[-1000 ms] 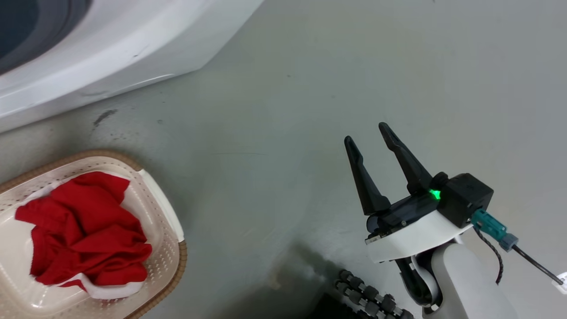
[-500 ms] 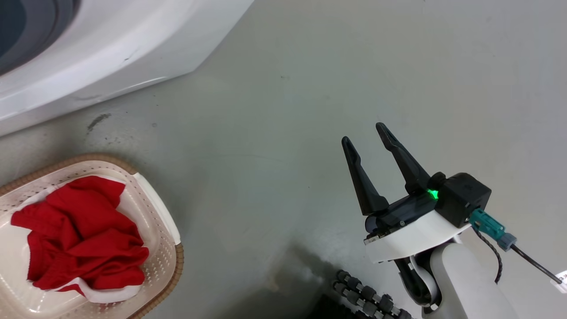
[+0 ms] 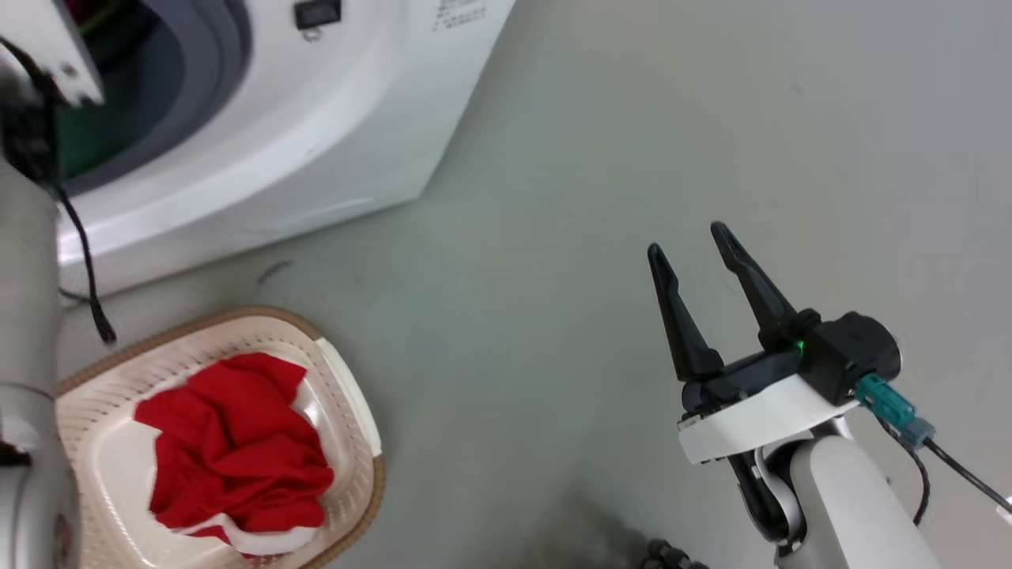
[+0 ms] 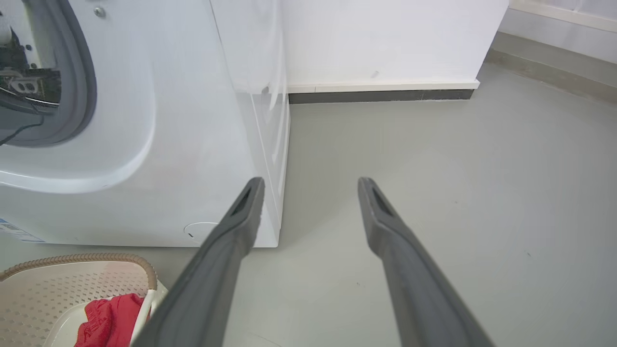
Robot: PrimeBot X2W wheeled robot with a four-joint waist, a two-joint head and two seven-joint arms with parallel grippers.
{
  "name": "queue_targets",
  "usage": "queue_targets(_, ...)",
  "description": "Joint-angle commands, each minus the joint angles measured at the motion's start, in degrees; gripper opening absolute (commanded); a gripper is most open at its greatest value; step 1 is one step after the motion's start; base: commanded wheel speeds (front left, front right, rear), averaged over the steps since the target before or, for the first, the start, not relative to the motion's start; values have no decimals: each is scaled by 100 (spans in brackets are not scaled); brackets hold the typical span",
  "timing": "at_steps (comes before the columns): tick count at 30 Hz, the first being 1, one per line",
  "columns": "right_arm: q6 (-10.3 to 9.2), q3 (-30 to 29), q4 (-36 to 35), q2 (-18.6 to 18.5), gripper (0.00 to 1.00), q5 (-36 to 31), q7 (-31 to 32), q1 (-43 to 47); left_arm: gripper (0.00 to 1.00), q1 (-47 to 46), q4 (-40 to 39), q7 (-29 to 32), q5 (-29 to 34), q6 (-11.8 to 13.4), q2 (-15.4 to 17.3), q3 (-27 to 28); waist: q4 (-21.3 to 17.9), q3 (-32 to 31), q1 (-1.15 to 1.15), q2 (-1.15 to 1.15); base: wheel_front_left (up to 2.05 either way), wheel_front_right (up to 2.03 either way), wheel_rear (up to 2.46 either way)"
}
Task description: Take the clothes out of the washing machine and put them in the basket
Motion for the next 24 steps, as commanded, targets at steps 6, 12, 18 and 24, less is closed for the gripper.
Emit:
queue_targets(6,-4,-389,128,-8,100,-260,-11,356,0,698,442,-913,-337,-315,-334,115,492,-1100,0,0,0,0,0)
queue_targets(12,-4,-648,198,-8,100,-530,-12,643,0,1189,824,-1633,-554,-579,-617,154,773,-1709,0,0,0,0,0)
queue_targets(18,-4,-795,215,-7,100,-703,-12,847,0,1570,914,-2107,-651,-783,-799,158,1018,-2145,0,0,0,0,0)
queue_targets(24,-4,-878,209,-8,100,-798,4,1042,0,2036,271,-2215,-688,-834,-984,239,1227,-2473,0,0,0,0,0)
